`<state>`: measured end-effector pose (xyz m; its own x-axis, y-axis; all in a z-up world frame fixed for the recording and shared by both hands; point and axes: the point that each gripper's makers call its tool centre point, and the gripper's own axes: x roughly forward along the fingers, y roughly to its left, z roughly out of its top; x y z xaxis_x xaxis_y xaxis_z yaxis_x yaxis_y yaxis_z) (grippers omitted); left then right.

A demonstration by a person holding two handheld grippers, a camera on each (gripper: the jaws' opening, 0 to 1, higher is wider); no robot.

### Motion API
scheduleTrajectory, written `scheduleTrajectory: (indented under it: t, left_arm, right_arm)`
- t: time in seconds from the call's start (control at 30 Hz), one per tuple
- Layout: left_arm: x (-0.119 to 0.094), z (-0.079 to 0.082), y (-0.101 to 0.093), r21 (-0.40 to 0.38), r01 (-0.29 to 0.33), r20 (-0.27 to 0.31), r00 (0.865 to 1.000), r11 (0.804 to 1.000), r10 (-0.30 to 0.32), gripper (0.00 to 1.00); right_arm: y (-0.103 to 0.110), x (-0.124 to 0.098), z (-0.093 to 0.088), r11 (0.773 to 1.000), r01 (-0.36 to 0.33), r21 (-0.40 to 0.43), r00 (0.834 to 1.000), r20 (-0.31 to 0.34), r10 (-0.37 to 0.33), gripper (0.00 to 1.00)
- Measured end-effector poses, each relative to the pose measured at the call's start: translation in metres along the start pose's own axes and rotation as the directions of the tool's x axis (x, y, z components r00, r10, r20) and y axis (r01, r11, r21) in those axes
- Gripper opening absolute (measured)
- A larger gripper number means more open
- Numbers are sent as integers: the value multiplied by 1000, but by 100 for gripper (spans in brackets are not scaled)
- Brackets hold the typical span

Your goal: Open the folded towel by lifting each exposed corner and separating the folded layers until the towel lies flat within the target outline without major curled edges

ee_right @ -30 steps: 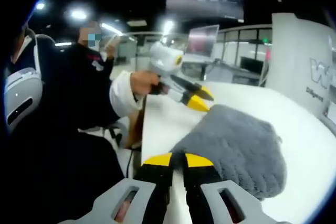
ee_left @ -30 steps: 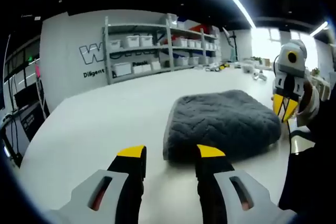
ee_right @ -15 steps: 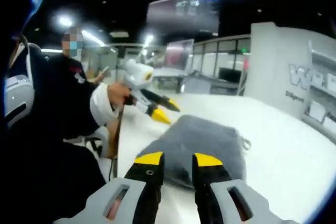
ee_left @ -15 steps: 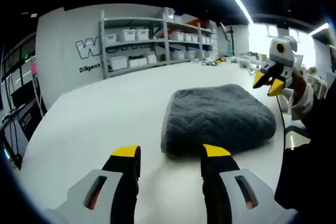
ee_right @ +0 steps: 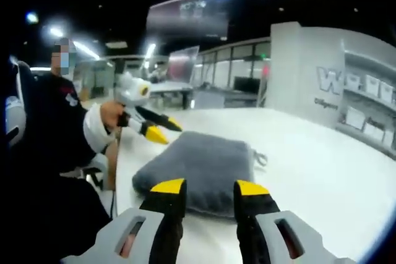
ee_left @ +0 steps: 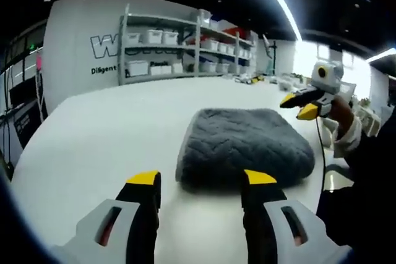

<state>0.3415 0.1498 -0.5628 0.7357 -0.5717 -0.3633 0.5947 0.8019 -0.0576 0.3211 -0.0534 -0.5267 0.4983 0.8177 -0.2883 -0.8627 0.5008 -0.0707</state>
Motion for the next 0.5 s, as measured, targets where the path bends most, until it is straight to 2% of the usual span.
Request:
scheduleTrajectory:
  t: [0.1,0.23,0.3,0.5]
  left_arm:
    - [-1,0,-1,-21,6,-2,1000,1000,-6,50]
    - [-4,4,-4,-11,15,18,1000,1000,-15,35]
    - [-4,7,-8,-12,33,29,999,999,-33,32]
    - [-3,4,-18,-22,70,15,997,997,-70,23]
  right_arm:
    - [-8,-4,-7,1000,21,0,1000,-22,-21,30]
    - [-21,-10,-18,998,57,31,997,-52,-56,29]
    - [-26,-11,-23,996,73,47,995,-64,-70,28]
    - [-28,-7,-32,992,99,77,993,-77,-93,27]
